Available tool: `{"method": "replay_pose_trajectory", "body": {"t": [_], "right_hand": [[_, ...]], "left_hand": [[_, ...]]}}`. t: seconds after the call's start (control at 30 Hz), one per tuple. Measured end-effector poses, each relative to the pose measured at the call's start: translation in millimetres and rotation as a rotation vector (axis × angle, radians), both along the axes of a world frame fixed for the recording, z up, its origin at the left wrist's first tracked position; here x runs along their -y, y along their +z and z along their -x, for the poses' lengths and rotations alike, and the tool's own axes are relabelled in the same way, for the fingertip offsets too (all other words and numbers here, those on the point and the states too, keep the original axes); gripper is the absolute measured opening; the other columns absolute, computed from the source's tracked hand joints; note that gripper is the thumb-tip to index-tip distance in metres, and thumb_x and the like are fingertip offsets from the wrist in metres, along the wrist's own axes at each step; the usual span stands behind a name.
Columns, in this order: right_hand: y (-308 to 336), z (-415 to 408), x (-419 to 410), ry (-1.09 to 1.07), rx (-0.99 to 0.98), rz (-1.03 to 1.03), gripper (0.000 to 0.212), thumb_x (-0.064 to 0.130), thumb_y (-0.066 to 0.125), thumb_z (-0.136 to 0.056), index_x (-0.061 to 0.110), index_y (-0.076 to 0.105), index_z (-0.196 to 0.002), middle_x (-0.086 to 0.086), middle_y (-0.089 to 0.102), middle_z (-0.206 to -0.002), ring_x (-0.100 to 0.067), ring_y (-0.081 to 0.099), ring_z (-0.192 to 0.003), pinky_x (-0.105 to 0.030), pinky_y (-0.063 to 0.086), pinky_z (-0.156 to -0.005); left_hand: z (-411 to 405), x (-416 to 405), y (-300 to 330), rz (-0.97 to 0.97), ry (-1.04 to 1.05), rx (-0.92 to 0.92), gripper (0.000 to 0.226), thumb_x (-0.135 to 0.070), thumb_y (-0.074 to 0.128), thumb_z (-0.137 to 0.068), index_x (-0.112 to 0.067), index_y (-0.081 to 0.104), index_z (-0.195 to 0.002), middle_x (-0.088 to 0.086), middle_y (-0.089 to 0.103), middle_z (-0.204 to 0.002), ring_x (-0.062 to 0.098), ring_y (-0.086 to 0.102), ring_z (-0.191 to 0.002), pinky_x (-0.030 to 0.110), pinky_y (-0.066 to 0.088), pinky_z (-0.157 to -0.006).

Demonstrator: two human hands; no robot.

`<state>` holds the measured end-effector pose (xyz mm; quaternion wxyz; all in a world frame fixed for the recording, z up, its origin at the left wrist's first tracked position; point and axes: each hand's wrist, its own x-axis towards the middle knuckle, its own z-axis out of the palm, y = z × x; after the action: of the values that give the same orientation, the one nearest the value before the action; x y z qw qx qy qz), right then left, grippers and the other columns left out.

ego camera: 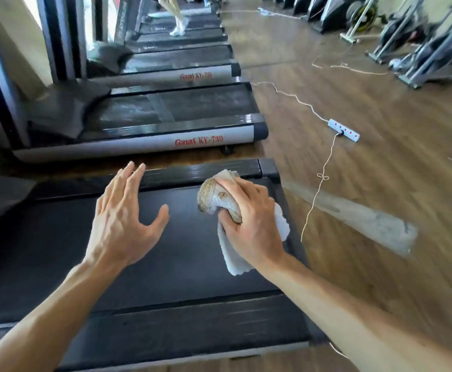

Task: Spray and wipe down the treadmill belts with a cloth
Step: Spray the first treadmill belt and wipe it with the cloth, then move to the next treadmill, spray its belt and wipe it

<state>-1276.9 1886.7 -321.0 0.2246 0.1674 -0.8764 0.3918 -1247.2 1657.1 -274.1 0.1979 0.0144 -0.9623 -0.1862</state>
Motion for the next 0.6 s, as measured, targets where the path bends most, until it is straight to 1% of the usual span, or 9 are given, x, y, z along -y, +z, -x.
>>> {"method": "replay_pose_trajectory", "body": {"t": [0.13,0.23,0.33,0.43,0.53,0.6], "right_hand": [[100.4,-20.8,-21.3,-0.012,-0.124,-0.041,0.054,0.029,0.049,-0.089,0.026,0.06,-0.142,0.006,0.06,-0.138,-0.026,0.054,-0.119,-0.048,0.046,-0.099],[185.6,-45.6,-26.5,-0.033,-0.221,-0.07,0.056,0.03,0.05,-0.088,0.025,0.06,-0.142,0.005,0.062,-0.136,-0.029,0.055,-0.118,-0.049,0.046,-0.1],[269.6,-79.3,-19.3,-0.047,-0.305,-0.099,0.056,0.032,0.05,-0.087,0.025,0.061,-0.142,0.004,0.063,-0.133,-0.029,0.055,-0.116,-0.048,0.045,-0.101],[348.8,-113.8,-10.7,-0.037,-0.382,-0.13,0.056,0.035,0.05,-0.087,0.025,0.061,-0.141,0.003,0.062,-0.133,-0.029,0.055,-0.114,-0.049,0.046,-0.097],[418.7,-147.9,-5.7,0.001,-0.448,-0.148,0.056,0.039,0.049,-0.089,0.028,0.058,-0.143,0.004,0.06,-0.136,-0.026,0.052,-0.117,-0.049,0.047,-0.095],[466.4,-168.3,-5.4,0.026,-0.526,-0.186,0.056,0.042,0.048,-0.09,0.031,0.054,-0.144,0.005,0.058,-0.139,-0.025,0.05,-0.119,-0.05,0.048,-0.095]], "left_hand": [[-29.5,-6.6,83.5,-0.005,-0.035,-0.096,0.086,-0.053,0.055,-0.083,-0.017,0.031,-0.157,0.003,0.029,-0.165,0.023,0.027,-0.152,0.045,0.027,-0.12],[-61.6,-8.1,152.6,0.0,-0.071,-0.159,0.087,-0.058,0.05,-0.082,-0.017,0.032,-0.157,0.005,0.031,-0.164,0.025,0.03,-0.15,0.044,0.028,-0.119],[-102.9,-5.8,223.4,-0.003,-0.073,-0.208,0.09,-0.062,0.045,-0.081,-0.015,0.032,-0.157,0.006,0.031,-0.164,0.026,0.031,-0.15,0.047,0.03,-0.12],[-142.9,-1.7,298.2,0.009,-0.072,-0.274,0.089,-0.061,0.045,-0.082,-0.015,0.033,-0.157,0.006,0.031,-0.164,0.026,0.031,-0.15,0.047,0.03,-0.12],[-183.0,5.8,372.3,0.045,-0.06,-0.367,0.087,-0.059,0.047,-0.083,-0.014,0.033,-0.156,0.007,0.033,-0.163,0.027,0.034,-0.148,0.049,0.033,-0.119],[-210.7,13.5,424.1,0.083,-0.036,-0.44,0.087,-0.058,0.048,-0.082,-0.014,0.035,-0.155,0.008,0.035,-0.162,0.027,0.035,-0.147,0.047,0.03,-0.121]]}}
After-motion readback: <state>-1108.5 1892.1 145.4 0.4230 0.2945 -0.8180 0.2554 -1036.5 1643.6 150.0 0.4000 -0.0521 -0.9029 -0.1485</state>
